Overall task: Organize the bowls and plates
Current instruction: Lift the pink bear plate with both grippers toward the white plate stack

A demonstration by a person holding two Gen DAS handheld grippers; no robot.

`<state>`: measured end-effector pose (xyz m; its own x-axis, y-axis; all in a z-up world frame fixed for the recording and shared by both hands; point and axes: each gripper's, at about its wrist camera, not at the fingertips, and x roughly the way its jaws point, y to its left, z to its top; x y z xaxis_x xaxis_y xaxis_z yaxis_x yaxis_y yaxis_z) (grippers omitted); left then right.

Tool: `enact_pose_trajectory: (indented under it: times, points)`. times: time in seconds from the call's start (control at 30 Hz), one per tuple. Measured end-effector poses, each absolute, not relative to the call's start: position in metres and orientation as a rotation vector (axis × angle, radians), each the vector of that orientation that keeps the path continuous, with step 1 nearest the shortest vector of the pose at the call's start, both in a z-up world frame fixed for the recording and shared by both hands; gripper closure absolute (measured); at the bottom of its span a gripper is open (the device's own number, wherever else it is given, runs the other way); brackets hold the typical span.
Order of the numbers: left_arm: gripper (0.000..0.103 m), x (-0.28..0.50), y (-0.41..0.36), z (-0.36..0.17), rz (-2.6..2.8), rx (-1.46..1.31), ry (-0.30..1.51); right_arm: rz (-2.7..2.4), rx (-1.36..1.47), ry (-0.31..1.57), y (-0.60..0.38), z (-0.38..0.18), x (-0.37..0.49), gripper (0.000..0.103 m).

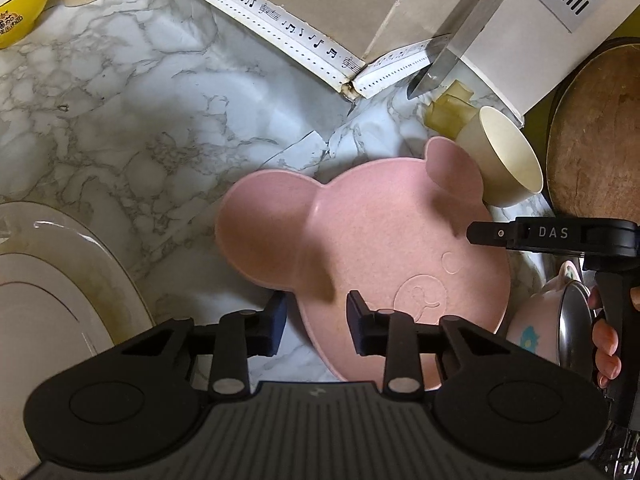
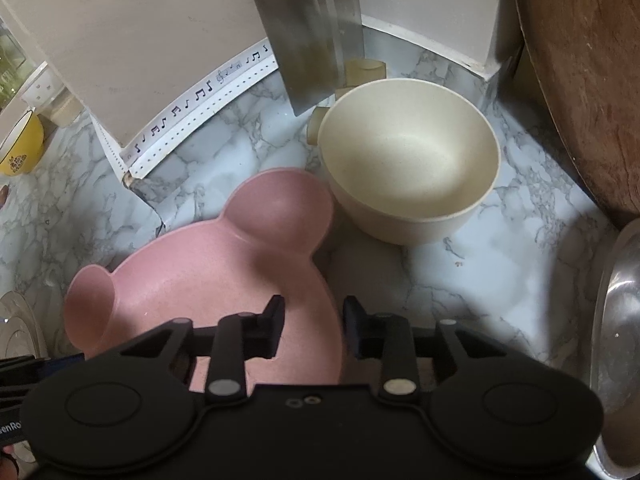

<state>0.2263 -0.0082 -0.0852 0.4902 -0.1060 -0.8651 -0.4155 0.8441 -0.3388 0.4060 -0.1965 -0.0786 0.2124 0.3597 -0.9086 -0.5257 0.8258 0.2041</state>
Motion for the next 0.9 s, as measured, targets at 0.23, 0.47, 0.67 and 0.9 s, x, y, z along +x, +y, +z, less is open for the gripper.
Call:
enact_pose_trajectory:
  times: [0.23,0.47,0.67,0.9]
  points:
    - [0.086,0.227,-0.010,-0.087,0.199,-0.536,1.056,0.613,-0.157,1.207,-0.199,-0.079,0.407,0.080]
    - [0.088,0.225,-0.010,-0.084,0.188,-0.488,1.041,0.591,-0.154,1.186,-0.202,-0.072,0.405,0.090]
    - [0.088,0.219,-0.006,-0.077,0.182,-0.464,1.017,0.592,-0.152,1.155,-0.201,-0.062,0.397,0.092]
    - [0.088,0.204,0.006,-0.062,0.168,-0.446,0.999,0.605,-0.118,1.124,-0.200,-0.045,0.379,0.095]
